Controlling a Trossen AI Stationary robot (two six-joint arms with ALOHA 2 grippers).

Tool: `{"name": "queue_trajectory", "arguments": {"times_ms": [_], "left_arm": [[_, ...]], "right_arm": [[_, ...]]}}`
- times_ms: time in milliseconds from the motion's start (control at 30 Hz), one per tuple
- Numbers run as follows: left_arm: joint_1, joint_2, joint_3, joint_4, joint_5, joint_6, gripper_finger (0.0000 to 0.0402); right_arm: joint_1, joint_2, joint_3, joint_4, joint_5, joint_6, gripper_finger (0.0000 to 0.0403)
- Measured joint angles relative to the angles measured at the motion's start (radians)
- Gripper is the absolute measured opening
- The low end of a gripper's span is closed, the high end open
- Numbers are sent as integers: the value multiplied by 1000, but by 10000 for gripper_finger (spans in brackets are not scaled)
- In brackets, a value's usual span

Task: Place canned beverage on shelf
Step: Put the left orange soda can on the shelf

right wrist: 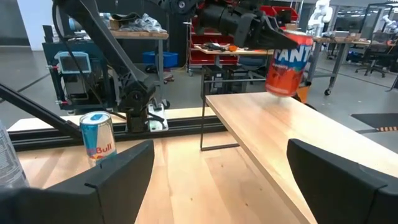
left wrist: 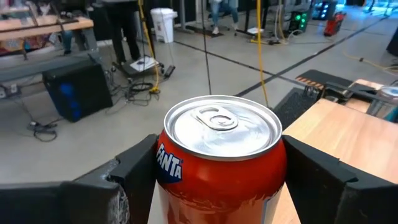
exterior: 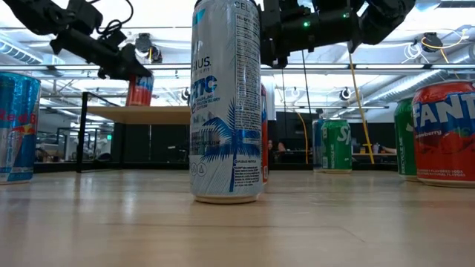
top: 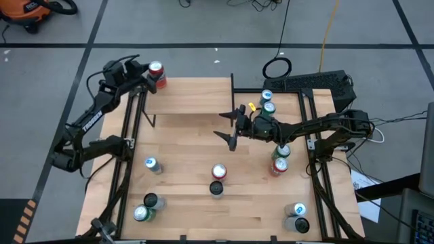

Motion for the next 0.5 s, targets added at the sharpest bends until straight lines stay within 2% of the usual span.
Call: {"name": "queue_trajectory", "arguments": {"times_ms": [67, 267, 500], "left_arm": [[10, 0, -23, 34, 39, -1, 276], [26, 1, -110, 152, 45, 0, 276], [26, 1, -125, 186, 60, 30, 276]], "right_arm": [[0, 0, 0, -4, 0, 0, 354], [0, 0, 0, -3, 0, 4, 354], [0, 0, 0, 9, 0, 5, 354]]}}
